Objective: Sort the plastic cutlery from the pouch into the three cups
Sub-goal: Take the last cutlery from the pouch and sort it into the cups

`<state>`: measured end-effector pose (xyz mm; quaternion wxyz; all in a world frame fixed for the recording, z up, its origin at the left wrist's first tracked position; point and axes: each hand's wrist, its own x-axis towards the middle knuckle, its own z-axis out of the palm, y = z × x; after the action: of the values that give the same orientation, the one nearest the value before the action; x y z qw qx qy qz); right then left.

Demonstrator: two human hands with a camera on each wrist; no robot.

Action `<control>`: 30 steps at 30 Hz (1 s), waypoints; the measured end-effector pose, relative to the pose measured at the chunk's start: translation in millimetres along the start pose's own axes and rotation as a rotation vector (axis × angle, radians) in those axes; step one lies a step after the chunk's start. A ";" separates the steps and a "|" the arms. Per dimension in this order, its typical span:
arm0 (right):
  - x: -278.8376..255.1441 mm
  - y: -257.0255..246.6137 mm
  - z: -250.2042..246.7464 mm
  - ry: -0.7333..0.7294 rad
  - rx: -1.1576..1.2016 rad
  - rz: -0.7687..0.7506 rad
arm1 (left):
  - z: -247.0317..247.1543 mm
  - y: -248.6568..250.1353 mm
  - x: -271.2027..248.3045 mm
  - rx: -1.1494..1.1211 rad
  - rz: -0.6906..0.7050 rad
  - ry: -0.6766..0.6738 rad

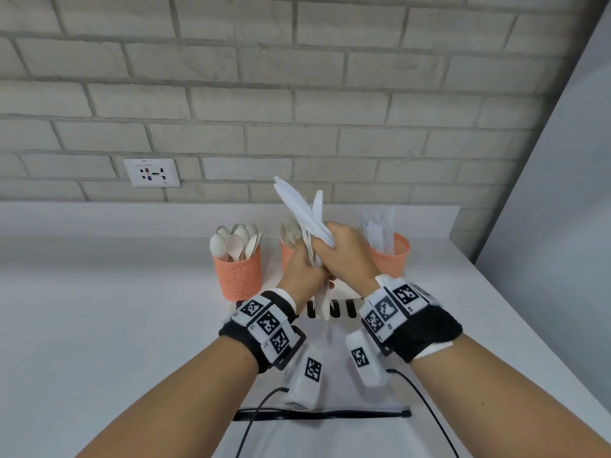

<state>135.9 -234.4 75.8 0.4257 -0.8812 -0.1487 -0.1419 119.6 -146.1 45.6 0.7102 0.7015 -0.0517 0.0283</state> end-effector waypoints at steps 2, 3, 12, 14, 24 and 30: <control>1.5 4.4 -4.4 -0.067 0.153 0.082 | -2.7 -0.2 -0.8 -0.127 -0.050 -0.042; 1.1 6.1 -7.1 -0.107 0.253 0.133 | -3.1 0.6 -1.1 -0.194 -0.083 -0.066; -6.8 17.4 -31.2 -0.282 0.765 0.307 | 0.1 1.3 2.2 -0.318 -0.118 -0.118; -5.8 23.7 -42.0 -0.249 0.722 0.270 | 0.8 1.3 3.5 -0.316 -0.135 -0.124; 54.4 78.5 -96.8 0.385 0.440 0.062 | 9.3 -0.3 16.4 -0.340 -0.132 -0.195; 67.4 116.5 -68.9 0.359 0.393 0.086 | 10.3 2.3 23.5 -0.320 -0.143 -0.222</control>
<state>233.7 -348.5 59.8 0.6140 -0.7478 -0.0579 -0.2459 142.4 -157.1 50.7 0.8026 0.5806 -0.0837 -0.1084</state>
